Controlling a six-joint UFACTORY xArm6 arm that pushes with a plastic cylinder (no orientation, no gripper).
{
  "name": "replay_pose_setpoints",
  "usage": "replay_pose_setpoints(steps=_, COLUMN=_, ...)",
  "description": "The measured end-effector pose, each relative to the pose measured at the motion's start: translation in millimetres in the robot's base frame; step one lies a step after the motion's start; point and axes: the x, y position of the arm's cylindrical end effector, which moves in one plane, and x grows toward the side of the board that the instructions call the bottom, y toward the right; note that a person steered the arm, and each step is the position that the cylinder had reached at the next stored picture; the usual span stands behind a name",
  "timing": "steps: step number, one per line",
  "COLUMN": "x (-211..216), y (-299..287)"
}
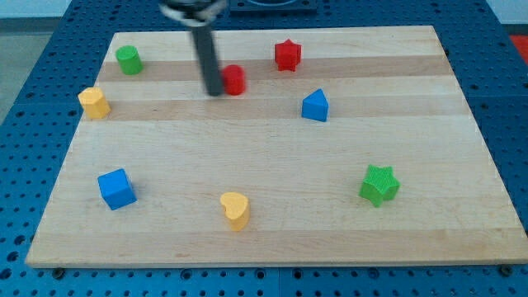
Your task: Place the red circle parallel to the red star
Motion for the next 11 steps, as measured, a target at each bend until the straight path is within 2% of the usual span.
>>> replay_pose_setpoints(steps=1, x=-4, y=96)
replay_pose_setpoints(steps=3, x=2, y=-57)
replay_pose_setpoints(steps=4, x=-31, y=-18)
replay_pose_setpoints(steps=5, x=-49, y=63)
replay_pose_setpoints(steps=7, x=-3, y=95)
replay_pose_setpoints(steps=8, x=-17, y=152)
replay_pose_setpoints(steps=9, x=-45, y=175)
replay_pose_setpoints(steps=10, x=-36, y=125)
replay_pose_setpoints(steps=11, x=-58, y=150)
